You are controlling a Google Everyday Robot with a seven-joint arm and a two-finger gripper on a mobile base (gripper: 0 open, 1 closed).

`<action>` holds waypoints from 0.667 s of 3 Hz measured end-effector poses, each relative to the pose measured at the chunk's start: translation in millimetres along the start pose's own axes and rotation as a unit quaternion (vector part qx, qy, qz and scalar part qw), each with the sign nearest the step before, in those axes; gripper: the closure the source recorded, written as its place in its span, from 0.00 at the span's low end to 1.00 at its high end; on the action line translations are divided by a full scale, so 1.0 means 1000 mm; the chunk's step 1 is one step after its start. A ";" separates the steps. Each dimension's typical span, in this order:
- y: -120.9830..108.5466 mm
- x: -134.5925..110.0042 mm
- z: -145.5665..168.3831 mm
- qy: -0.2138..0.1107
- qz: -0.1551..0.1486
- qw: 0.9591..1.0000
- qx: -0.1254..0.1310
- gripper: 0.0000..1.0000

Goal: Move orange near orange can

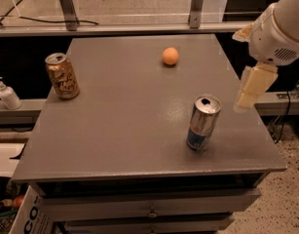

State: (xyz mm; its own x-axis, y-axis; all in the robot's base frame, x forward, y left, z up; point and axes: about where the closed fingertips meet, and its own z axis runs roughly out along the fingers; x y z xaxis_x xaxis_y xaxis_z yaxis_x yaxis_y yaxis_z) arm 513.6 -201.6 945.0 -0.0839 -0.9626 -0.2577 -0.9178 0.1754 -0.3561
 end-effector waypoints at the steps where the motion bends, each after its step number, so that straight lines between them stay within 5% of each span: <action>1: -0.028 -0.012 0.034 -0.011 -0.018 1.000 0.008 0.00; 2: -0.057 -0.026 0.065 -0.013 -0.025 0.999 0.017 0.00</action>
Offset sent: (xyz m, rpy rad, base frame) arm 0.1330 0.0464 -0.0502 -0.0021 -0.0747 0.0503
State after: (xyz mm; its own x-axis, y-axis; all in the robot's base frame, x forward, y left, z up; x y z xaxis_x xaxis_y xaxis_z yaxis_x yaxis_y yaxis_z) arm 593.2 -173.5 913.4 -0.0287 -0.9647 -0.2619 -0.9066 0.1354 -0.3996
